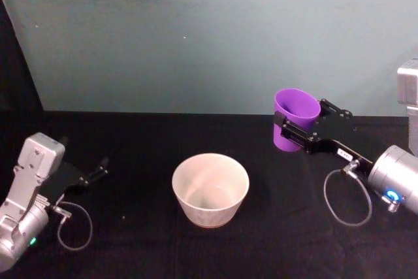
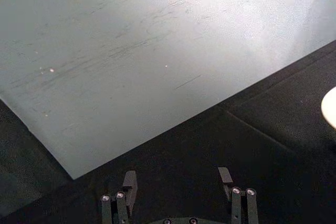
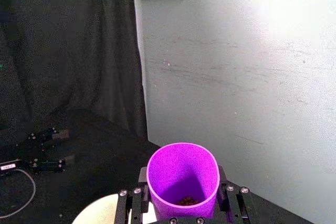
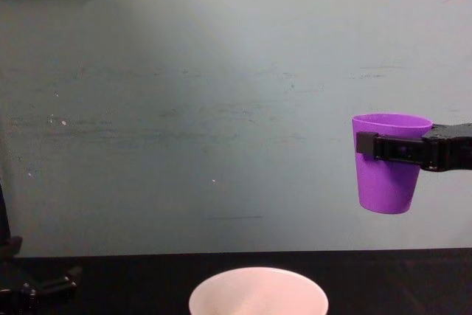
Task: Pick up the cup and pour the mung beans from the cup into the bowl.
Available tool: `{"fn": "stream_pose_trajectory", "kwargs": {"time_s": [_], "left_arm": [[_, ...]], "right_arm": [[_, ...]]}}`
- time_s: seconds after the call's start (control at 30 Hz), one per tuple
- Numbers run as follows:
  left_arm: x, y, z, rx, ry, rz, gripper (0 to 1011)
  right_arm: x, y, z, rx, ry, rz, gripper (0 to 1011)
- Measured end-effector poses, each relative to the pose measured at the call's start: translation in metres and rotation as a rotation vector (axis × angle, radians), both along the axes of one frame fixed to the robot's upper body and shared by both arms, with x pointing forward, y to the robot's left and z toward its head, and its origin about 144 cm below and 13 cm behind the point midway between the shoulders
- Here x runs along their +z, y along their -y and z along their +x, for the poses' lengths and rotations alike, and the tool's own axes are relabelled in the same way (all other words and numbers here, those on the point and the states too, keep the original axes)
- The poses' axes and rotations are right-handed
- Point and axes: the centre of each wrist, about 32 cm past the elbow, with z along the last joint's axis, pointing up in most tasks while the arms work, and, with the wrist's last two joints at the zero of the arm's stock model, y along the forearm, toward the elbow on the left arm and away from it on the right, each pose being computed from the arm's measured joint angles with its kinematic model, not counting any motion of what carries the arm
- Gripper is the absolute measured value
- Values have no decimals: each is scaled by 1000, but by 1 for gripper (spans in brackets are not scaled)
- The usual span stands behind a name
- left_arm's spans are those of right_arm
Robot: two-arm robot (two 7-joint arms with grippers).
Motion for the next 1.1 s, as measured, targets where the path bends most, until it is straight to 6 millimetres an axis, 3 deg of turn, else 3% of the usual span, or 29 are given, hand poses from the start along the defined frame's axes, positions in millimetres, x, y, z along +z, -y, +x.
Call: {"fn": "stream_pose_trajectory", "kwargs": {"time_s": [1.1], "left_arm": [[0, 0, 0, 0, 0, 0, 1000]], "right_arm": [[0, 0, 0, 0, 0, 0, 722]]}}
